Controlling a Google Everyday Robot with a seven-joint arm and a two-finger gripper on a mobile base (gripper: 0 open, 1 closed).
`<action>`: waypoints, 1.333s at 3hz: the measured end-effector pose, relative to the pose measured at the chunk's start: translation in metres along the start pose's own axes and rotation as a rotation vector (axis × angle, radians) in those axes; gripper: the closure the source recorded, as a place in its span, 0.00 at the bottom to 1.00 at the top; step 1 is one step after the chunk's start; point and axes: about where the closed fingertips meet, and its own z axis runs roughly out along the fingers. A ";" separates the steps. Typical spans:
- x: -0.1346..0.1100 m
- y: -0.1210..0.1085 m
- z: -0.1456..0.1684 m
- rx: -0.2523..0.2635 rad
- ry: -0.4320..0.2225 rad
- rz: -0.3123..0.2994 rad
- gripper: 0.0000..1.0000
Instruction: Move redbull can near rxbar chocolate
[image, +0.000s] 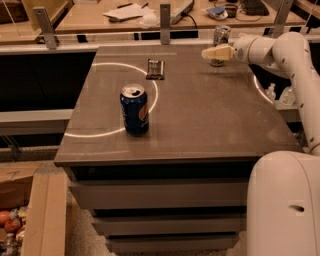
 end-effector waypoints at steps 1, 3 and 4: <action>0.000 0.003 0.008 -0.018 0.010 -0.001 0.15; -0.007 0.018 0.000 -0.087 0.045 -0.010 0.69; -0.021 0.034 -0.007 -0.135 0.061 -0.024 0.92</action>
Offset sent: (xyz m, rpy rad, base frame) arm 0.0139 -0.0096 0.0104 -0.0038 0.0250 0.0556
